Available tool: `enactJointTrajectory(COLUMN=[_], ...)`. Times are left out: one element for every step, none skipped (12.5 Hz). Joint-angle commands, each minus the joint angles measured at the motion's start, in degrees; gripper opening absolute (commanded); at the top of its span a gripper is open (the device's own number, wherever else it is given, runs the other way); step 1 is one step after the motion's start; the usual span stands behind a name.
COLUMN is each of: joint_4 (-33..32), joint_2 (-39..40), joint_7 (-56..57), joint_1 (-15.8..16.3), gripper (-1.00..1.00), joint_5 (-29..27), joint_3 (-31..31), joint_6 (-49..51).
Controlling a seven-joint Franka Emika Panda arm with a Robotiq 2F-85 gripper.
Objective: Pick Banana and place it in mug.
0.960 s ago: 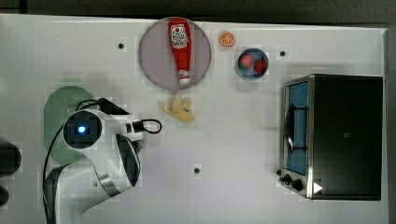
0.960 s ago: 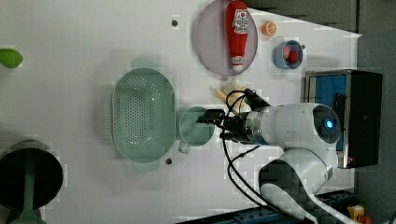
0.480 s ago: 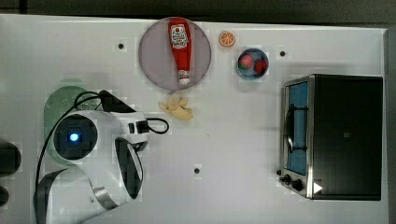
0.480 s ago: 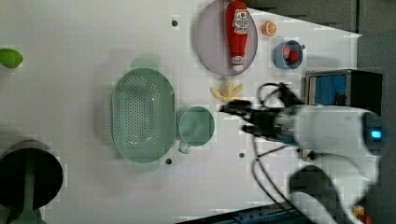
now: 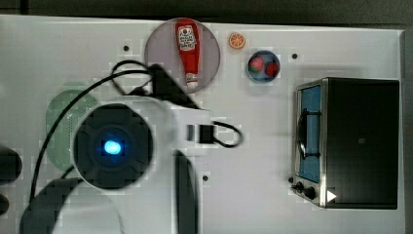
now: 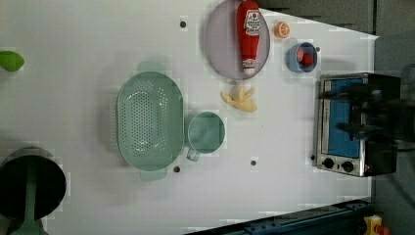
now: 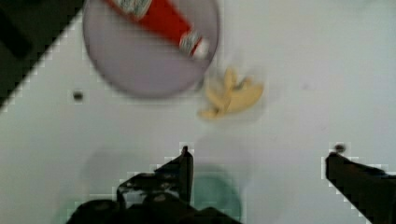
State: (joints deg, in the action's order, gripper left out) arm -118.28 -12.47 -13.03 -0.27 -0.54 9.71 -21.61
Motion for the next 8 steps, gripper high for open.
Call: enactJointTrajectory(joint_4=[5.6, 6.9, 8.1, 8.9, 9.2, 9.2, 9.1, 9.1], joint_2=[-0.6, -0.6, -0.6, -0.6, -0.6, -0.6, -0.5, -0.3], joint_7=[4.2, 5.2, 5.5, 5.9, 7.3, 9.5, 10.7, 10.8], joint_1=[-1.0, -1.1, -1.1, -1.1, -1.1, -1.1, -1.1, -1.1], gripper=[1.0, 1.0, 1.0, 1.0, 1.0, 1.0, 1.0, 1.0], joint_5=[-0.2, -0.2, -0.2, 0.3, 1.2, 1.6, 1.6, 1.6], joint_3=[-6.7, -8.2, -9.6, -10.8, -11.9, -12.5, -12.7, -12.7], joint_6=[11.0, 14.0, 14.8, 15.0, 15.8, 16.5, 16.8, 16.8])
